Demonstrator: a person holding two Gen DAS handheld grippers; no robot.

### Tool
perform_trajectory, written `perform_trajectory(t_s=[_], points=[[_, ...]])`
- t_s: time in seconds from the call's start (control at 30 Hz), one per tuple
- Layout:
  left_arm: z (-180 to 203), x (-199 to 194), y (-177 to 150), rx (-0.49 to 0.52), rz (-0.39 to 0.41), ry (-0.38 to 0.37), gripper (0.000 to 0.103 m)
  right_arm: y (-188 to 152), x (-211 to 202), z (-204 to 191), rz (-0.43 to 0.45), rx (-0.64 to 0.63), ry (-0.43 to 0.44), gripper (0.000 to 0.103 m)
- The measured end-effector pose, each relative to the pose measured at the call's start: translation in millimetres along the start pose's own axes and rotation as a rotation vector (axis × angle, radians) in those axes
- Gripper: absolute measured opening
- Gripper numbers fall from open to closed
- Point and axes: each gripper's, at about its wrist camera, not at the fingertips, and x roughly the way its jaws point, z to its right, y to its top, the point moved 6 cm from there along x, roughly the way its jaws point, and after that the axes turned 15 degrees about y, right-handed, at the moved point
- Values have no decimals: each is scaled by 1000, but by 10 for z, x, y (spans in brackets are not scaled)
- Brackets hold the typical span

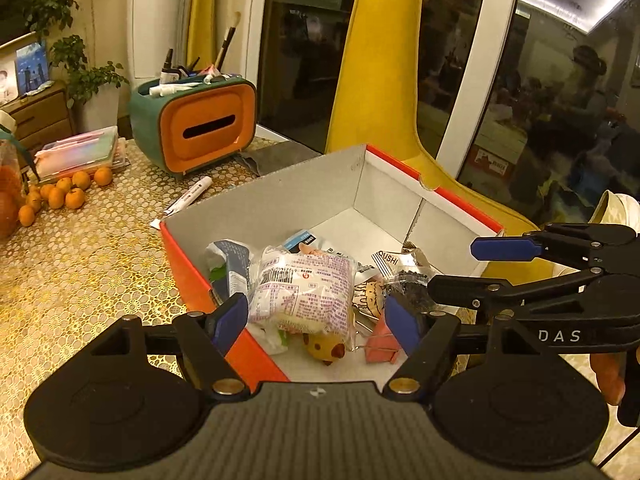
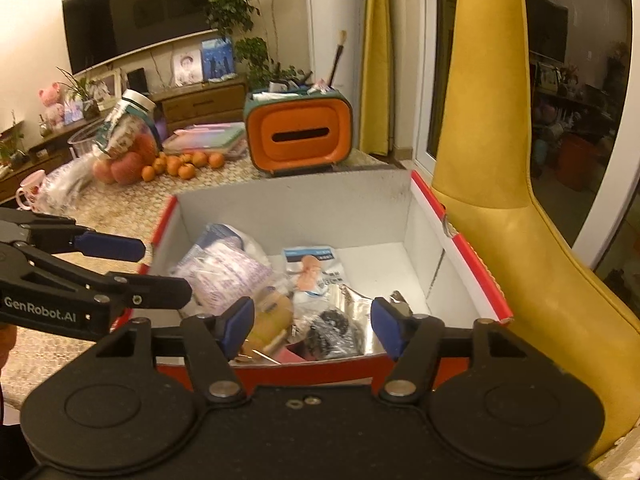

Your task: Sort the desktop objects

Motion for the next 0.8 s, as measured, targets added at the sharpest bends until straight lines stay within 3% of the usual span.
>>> perform_trajectory(t_s=[0.27,0.37,0.7,0.8], points=[[-68,-269,-72,-36,50,33,75,-46,-139,-153,32,-20,31,72],[-91,-339,-103,-50,55,36,85,-66,-182,-206,40,-25,42,74],[-120,-443,-225,-63,47,36,86,-119,-287,-348,62,-43,53,83],[-135,-482,-244,-70,53,37,95,-126,-338,-365,68,-47,52,85]])
